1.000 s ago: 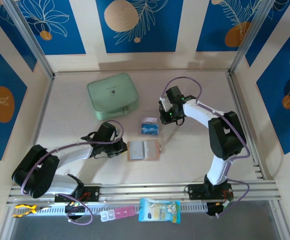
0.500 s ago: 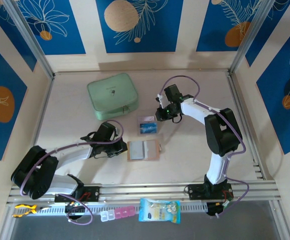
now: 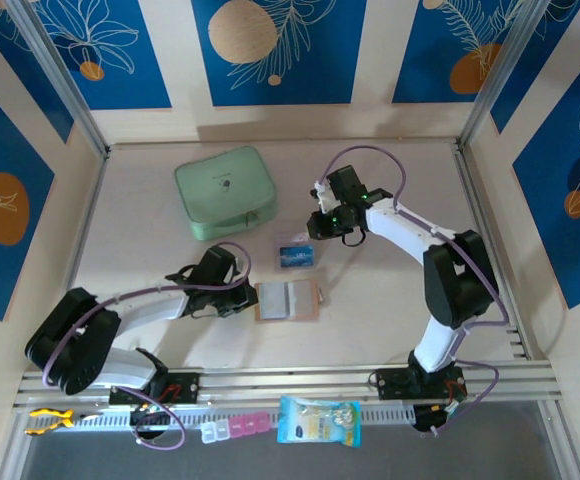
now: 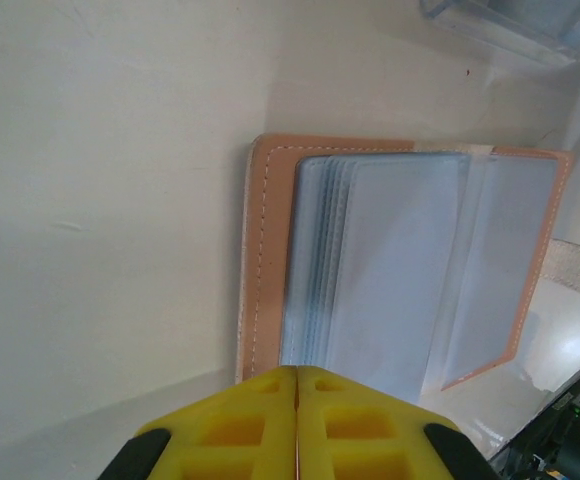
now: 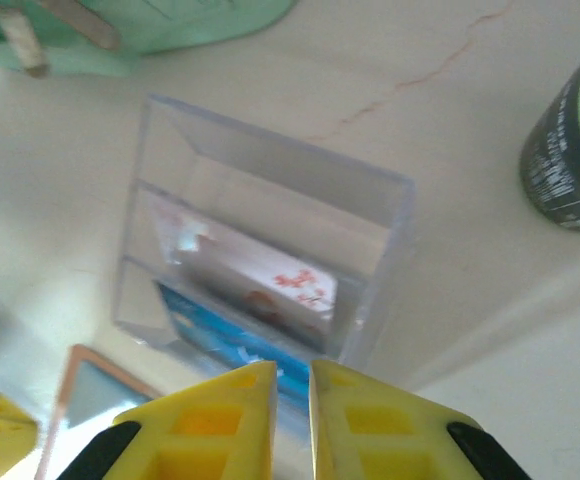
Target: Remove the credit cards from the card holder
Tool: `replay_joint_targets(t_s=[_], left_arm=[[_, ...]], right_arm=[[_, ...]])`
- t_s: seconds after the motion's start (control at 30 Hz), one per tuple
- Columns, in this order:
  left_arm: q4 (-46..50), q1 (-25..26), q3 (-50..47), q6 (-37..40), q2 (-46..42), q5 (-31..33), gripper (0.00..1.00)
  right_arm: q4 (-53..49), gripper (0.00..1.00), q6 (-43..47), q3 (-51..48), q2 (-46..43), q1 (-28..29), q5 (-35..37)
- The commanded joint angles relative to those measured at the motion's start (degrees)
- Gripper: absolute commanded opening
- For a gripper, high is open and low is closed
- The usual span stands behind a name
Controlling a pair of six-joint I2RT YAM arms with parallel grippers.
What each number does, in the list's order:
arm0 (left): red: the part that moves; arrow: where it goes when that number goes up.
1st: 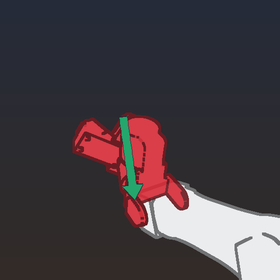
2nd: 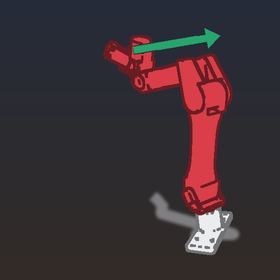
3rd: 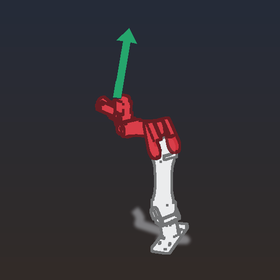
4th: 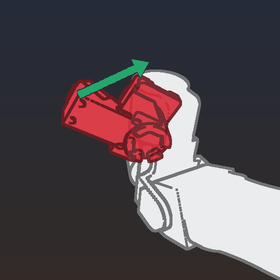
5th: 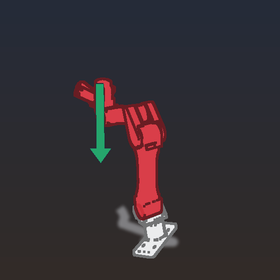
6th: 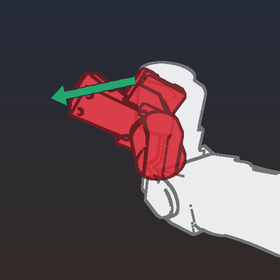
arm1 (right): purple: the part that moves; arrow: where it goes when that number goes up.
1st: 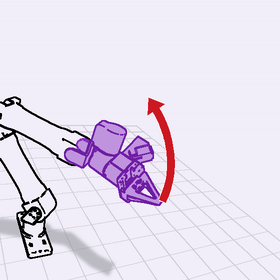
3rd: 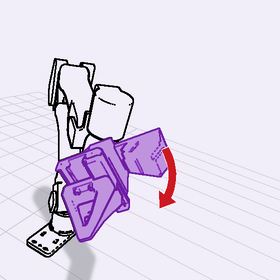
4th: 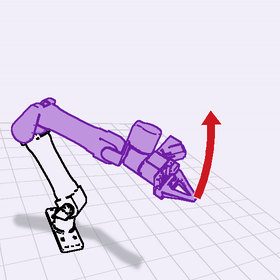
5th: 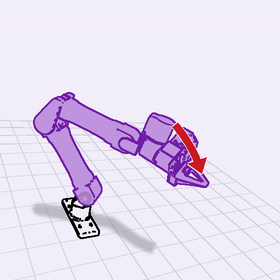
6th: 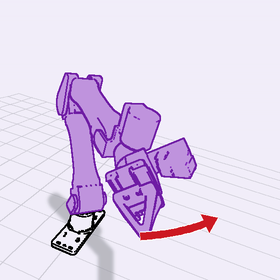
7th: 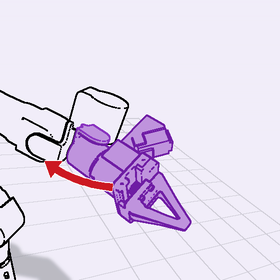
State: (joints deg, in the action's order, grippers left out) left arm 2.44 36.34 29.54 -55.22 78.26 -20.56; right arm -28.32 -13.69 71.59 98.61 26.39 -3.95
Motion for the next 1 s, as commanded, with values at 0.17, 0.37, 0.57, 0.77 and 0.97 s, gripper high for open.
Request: replay_joint_targets(t_s=[0.17, 0.37, 0.57, 0.77, 0.97], left_arm=[[-0.28, 0.98, 0.35, -0.5, 1.33, 0.46, 0.06], [0.24, 1.19, 0.32, -0.46, 1.72, 0.81, 0.05], [1.14, 1.22, 0.07, -0.5, 2.16, 1.83, 0.05], [1.78, 1.33, -0.35, -0.24, 2.04, 2.29, 0.05], [1.17, 1.28, -0.98, -0.24, 2.5, 1.92, 0.06]], right_arm=[[-4.57, 0.17, -16.61, -3.72, -4.54, 5.27, -3.88], [-5.42, 0.17, -24.77, -5.11, -5.74, 10.41, -8.1], [-0.81, 0.22, -29.64, -7.83, -5.48, 14.89, -11.96], [3.66, 0.26, -33.51, -9.86, -3.3, 18.22, -12.7], [6.14, 0.35, -35.16, -10.77, -1.25, 20.18, -12.96]])
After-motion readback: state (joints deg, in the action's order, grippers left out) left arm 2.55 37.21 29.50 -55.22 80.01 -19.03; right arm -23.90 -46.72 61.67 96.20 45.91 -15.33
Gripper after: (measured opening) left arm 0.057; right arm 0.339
